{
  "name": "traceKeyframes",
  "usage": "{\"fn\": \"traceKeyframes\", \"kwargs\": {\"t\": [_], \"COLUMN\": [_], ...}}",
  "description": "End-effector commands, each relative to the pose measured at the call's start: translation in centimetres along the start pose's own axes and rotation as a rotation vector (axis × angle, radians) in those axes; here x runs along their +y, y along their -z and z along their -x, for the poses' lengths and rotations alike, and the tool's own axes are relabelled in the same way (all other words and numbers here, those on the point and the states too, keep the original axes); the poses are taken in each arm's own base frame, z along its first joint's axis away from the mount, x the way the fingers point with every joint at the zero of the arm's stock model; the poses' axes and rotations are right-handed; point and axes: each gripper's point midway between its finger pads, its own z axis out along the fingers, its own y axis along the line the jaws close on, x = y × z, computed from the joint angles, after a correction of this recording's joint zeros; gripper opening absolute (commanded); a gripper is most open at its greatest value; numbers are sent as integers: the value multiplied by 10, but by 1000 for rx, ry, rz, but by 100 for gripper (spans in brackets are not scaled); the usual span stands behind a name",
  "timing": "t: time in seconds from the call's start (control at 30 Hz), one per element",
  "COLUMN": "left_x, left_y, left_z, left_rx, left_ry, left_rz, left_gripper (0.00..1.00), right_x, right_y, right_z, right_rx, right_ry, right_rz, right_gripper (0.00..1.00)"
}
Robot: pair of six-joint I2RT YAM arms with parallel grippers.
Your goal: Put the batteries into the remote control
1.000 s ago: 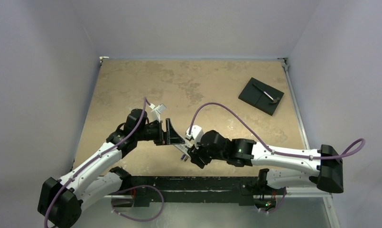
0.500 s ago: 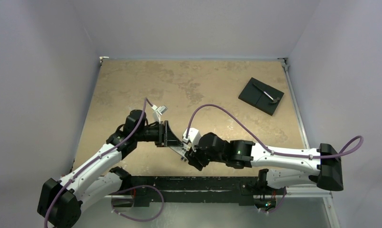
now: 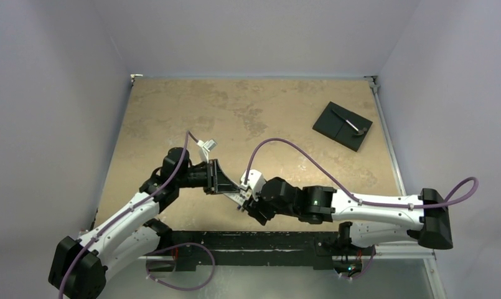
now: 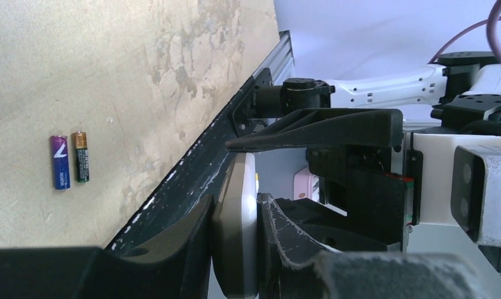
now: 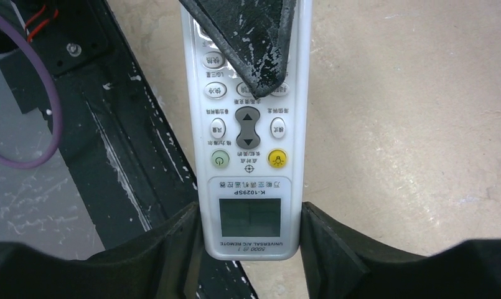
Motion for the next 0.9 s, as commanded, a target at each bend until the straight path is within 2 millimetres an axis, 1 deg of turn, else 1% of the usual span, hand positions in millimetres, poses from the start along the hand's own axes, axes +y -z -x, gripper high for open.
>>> {"fn": "traceKeyframes", "kwargs": {"t": [0.0, 0.07, 0.13, 0.3, 0.4, 0.5, 0.7, 0.87], "left_x": [-13, -13, -12, -12, -11, -7, -2, -2], "left_y": [2, 2, 3, 3, 4, 5, 5, 6], "left_z": [5, 6, 8, 14, 15, 14, 9, 5], "left_rx": [-33, -50, -68, -115, -140, -160, -156, -138], "left_ry": [0, 35, 75, 175, 232, 288, 365, 381], "left_rz": [-51, -46, -41, -44, -51, -59, -59, -63], "left_gripper": [0, 0, 0, 0, 0, 0, 0, 0], "right_x": [-3, -5, -5, 0, 8, 14, 10, 11], "right_y": [18, 23, 28, 35, 35, 37, 36, 25], "right_z": [38, 41, 44, 48, 49, 54, 63, 69], "right_rx": [-126, -139, -147, -165, -179, -208, -219, -189], "right_ry": [-31, -31, -22, 26, 72, 115, 194, 248], "right_rz": [-39, -66, -101, -173, -208, -252, -405, -486], "right_gripper": [69, 79, 84, 90, 90, 90, 90, 88]}}
